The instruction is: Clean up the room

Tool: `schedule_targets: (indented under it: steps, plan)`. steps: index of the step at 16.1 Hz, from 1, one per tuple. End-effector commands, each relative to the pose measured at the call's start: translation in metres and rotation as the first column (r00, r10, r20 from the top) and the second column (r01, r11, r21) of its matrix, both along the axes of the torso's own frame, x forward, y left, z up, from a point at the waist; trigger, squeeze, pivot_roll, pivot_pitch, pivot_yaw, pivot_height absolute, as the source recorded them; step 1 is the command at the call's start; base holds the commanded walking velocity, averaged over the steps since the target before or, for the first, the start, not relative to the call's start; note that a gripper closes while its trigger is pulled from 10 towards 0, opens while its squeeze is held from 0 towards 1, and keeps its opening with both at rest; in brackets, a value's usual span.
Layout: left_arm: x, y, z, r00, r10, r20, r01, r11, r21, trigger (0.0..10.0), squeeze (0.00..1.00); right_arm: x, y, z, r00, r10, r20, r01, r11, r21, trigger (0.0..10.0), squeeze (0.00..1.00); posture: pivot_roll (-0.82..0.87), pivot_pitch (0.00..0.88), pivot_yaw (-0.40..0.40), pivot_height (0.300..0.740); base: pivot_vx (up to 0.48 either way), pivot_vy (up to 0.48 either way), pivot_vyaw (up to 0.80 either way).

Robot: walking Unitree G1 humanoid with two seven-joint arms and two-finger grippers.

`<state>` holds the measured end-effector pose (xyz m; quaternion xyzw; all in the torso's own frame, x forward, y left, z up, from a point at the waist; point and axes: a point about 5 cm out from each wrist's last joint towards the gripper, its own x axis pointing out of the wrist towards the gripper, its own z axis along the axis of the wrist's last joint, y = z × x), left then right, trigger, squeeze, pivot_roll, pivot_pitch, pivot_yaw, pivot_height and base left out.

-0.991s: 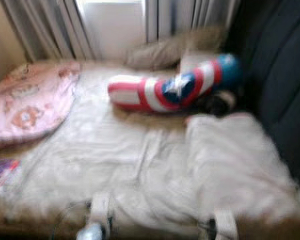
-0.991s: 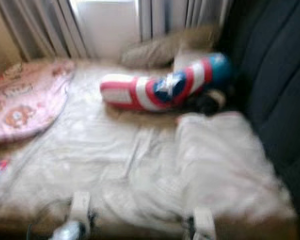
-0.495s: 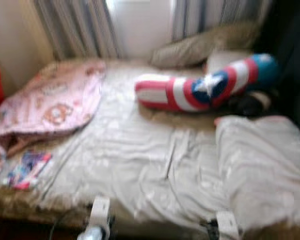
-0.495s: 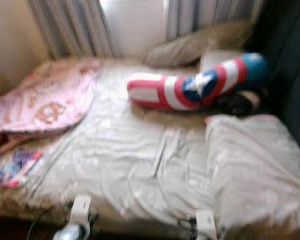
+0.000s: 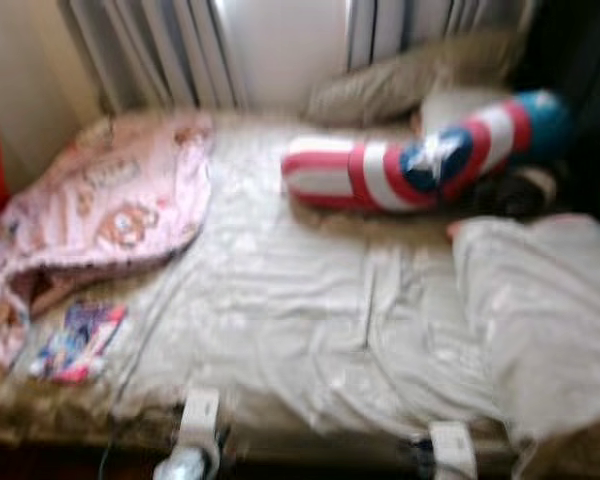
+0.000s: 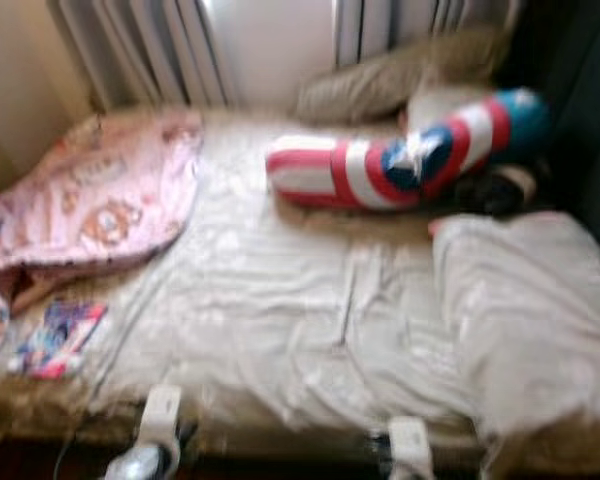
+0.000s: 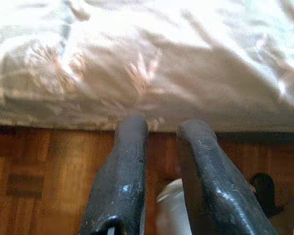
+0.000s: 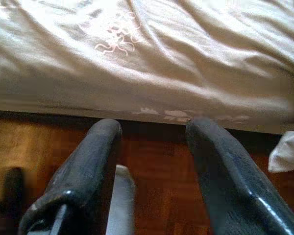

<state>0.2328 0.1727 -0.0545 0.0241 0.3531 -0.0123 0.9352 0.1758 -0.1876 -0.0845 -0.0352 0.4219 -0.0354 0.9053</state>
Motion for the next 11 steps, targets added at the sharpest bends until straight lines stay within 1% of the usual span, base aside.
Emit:
schedule_targets:
  steps: [1, 11]
  plan:
    - [-0.0090, 0.0084, -0.0052, 0.999, 0.013, -0.032, -0.013, 1.000, 0.016, 10.0, 0.00, 0.0011, 0.0097, -0.0006, 1.000, 0.004, 0.001, -0.004, 1.000, 0.028, 10.0, 0.00, -0.04, 0.038, 0.029, 0.697, 0.000, 0.356, 0.00]
    - [-0.0097, 0.0091, -0.0057, 0.999, 0.017, -0.036, -0.017, 1.000, 0.013, 10.0, 0.00, 0.0023, 0.0097, 0.0001, 1.000, 0.009, 0.008, -0.009, 1.000, 0.029, 10.0, 0.00, -0.04, 0.048, 0.026, 0.697, 0.000, 0.352, 0.00]
